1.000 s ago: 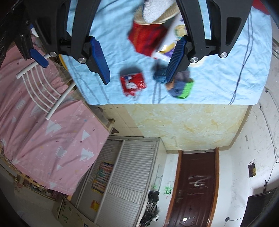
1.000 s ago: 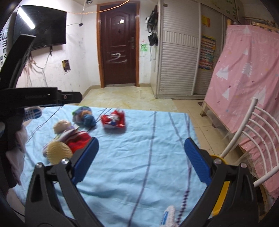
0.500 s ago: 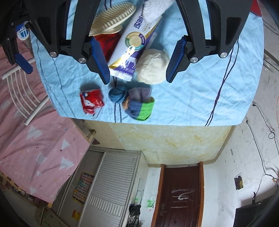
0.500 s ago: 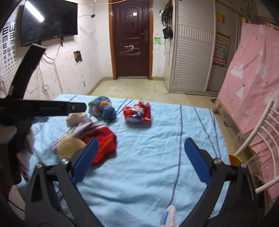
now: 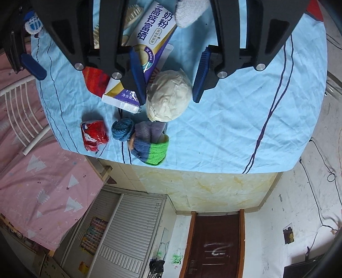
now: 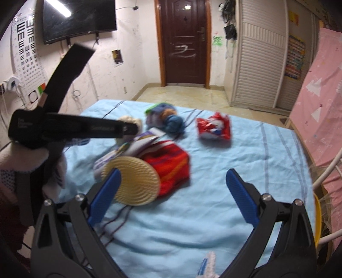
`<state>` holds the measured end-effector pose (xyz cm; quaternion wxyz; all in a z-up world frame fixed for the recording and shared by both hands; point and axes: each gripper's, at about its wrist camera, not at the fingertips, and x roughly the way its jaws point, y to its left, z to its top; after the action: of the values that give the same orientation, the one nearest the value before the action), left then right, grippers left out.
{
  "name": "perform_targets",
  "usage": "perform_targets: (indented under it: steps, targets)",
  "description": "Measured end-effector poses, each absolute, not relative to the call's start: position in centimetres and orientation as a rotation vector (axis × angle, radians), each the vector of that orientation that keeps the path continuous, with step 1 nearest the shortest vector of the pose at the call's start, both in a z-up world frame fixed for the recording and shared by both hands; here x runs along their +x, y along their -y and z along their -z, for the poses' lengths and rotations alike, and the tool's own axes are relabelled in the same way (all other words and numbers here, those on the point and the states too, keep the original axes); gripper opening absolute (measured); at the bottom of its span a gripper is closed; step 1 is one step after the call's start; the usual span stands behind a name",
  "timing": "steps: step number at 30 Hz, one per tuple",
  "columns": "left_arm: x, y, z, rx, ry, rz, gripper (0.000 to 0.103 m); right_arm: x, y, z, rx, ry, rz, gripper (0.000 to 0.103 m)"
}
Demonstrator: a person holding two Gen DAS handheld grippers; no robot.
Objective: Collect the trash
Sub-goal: 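Grasp the white paper ball with the left tool while the right grasps the yellow bristle brush, then carry the paper ball and brush to the yellow bin and open both tools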
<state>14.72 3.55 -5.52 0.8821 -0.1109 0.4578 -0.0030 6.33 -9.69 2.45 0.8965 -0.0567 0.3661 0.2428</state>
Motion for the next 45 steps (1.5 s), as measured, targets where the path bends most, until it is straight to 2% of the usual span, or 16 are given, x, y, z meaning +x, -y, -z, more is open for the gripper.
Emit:
perform_targets:
  steps: [24,25,26,27,28,45]
  targets:
    - [11.5,-7.9,2.2,-0.355,-0.836,-0.008,0.035,6.3,3.0,-0.3,-0.244,-0.883,-0.559,0.096]
    - [11.5,-8.0,2.2,-0.357,-0.835,-0.007,0.035,6.3,3.0,-0.2,-0.246,-0.886,-0.555,0.095]
    - [11.4,-8.0,2.1,-0.358,-0.835,-0.005,0.035,6.3,3.1,-0.2,-0.248,-0.887,-0.55,0.089]
    - [11.4,-8.0,2.2,-0.359,-0.834,-0.004,0.035,6.3,3.1,-0.1,-0.254,-0.889,-0.542,0.078]
    - [11.4,-8.0,2.1,-0.359,-0.833,-0.004,0.035,6.3,3.1,0.0,-0.259,-0.893,-0.537,0.076]
    - [10.7,-6.3,0.7,-0.325,-0.815,-0.01,0.035,5.5,7.0,-3.0,-0.163,-0.806,-0.511,0.075]
